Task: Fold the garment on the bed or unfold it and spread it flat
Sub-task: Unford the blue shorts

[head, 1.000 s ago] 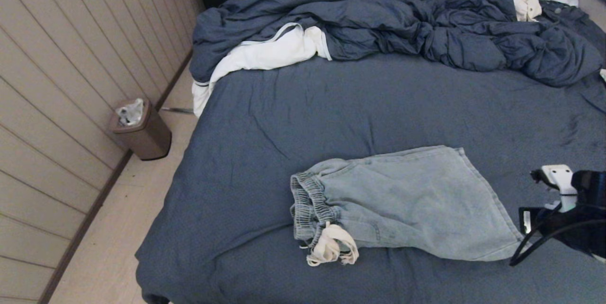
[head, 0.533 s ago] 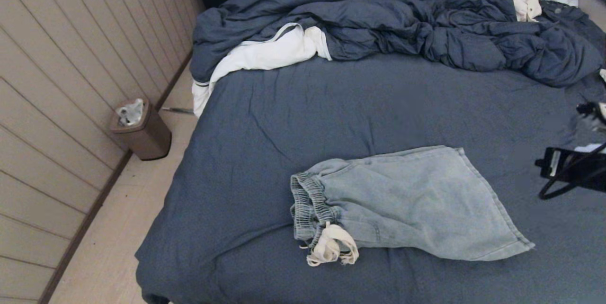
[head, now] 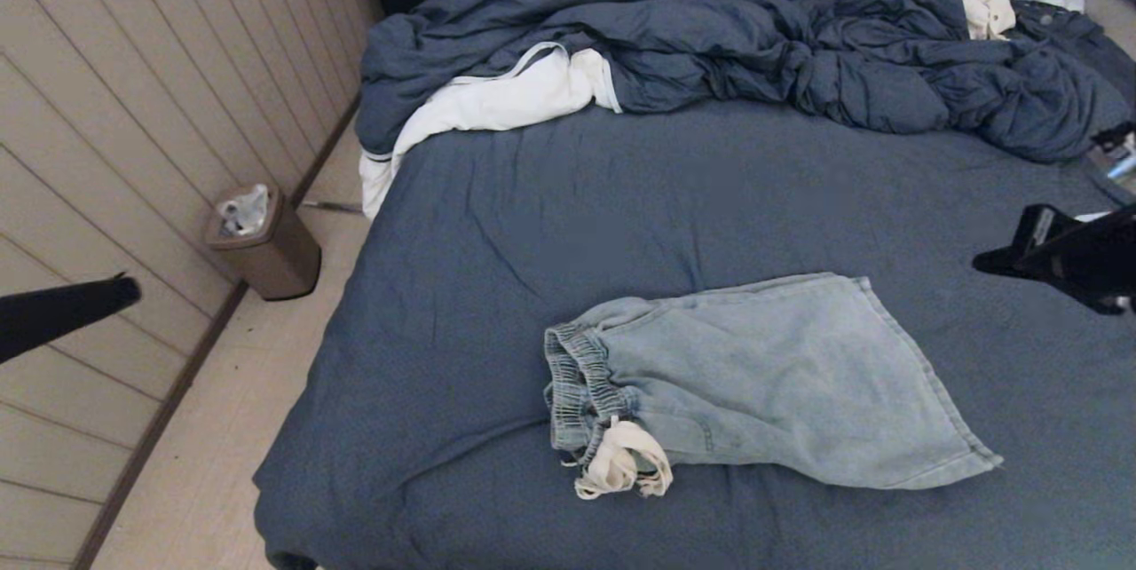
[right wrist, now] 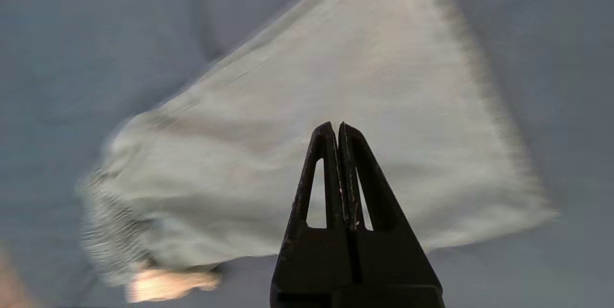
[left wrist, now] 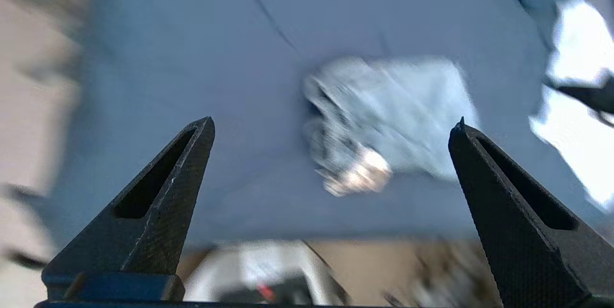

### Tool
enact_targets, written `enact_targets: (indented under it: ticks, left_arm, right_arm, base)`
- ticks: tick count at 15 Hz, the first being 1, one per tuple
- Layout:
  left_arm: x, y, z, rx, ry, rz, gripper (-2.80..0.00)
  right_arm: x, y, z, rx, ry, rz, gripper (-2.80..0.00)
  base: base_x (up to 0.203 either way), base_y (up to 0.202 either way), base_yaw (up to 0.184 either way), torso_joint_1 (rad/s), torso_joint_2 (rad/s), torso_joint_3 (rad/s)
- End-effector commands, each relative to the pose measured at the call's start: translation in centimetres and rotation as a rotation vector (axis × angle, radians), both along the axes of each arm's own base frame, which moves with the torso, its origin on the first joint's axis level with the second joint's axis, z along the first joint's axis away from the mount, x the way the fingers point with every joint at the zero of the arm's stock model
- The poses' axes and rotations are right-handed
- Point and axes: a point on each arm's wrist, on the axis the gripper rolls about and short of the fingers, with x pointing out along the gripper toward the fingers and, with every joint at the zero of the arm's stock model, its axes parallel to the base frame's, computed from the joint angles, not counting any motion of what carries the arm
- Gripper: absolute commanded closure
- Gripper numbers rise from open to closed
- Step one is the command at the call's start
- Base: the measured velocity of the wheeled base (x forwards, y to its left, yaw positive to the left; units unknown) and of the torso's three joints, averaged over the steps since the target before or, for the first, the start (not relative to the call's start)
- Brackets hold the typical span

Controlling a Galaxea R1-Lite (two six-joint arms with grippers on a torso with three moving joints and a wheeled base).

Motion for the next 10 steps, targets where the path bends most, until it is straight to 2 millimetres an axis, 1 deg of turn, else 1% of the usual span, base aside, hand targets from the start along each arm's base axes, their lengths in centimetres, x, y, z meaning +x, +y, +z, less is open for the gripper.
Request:
enact_targets:
  ticks: [1, 3, 5, 6, 10]
  left_arm:
    - [5.6, -4.4, -1.2, 0.034, 0.178, -0.113, -2.80]
    - [8.9, -8.0, -2.1, 0.062, 0.213, -0.097, -2.80]
    - [11.1, -11.0, -3.3, 0.067, 0.255, -0.102, -2.80]
    - [12.0, -12.0, -4.0, 0.061, 0.283, -0.108, -2.80]
    - [14.9, -15.0, -7.5, 0.060, 0.322, -0.132, -2.80]
  right_arm:
    - [3.4, 1.1, -2.1, 0.055, 0.075, 0.048, 0.00]
    - [5.7, 1.6, -3.9, 0.094, 0.130, 0.056, 0.00]
    - [7.2, 1.5, -6.5, 0.112, 0.201, 0.055, 0.00]
    - [7.7, 1.4, -7.4, 0.111, 0.227, 0.050, 0.00]
    - [8.4, 1.3, -9.4, 0.069, 0.286, 0.057, 0.00]
  base:
    - [0.000, 0.000, 0.000, 0.000, 0.00, 0.000]
    - [0.000, 0.000, 0.000, 0.000, 0.00, 0.000]
    - [0.000, 0.000, 0.000, 0.000, 0.00, 0.000]
    - [0.000, 0.000, 0.000, 0.000, 0.00, 0.000]
    - [0.000, 0.000, 0.000, 0.000, 0.00, 0.000]
